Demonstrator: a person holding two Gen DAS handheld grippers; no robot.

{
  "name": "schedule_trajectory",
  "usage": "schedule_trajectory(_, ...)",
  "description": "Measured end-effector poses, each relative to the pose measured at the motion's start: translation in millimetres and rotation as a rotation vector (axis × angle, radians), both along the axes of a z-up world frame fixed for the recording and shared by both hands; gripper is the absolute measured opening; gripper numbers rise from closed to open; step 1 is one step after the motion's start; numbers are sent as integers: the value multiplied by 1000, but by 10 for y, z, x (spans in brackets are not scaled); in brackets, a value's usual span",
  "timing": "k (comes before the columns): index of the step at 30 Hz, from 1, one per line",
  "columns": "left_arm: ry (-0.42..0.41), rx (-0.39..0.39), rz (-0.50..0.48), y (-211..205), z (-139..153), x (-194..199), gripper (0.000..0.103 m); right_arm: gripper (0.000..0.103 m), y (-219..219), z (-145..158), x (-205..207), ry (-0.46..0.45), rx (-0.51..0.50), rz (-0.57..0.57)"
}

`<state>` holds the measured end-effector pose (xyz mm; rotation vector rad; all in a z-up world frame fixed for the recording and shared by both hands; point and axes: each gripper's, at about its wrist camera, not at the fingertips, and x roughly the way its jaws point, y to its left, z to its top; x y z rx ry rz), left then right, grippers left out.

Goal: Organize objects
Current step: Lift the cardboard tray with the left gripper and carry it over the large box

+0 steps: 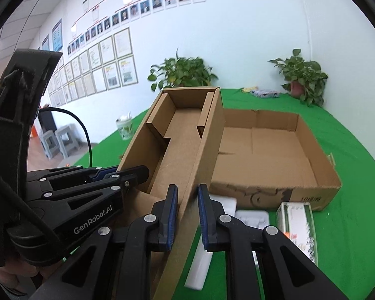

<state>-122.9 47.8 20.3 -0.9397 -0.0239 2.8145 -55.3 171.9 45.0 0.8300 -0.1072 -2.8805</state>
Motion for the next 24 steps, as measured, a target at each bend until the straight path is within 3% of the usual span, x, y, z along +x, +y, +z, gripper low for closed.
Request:
schedule_trajectory(13, 102, 23, -41, 233, 522, -611, 7, 13, 424, 622, -516, 125, 5, -93)
schedule_trajectory(24, 81, -1, -41, 344, 563, -1026, 7, 13, 579, 783, -1090, 111, 5, -91)
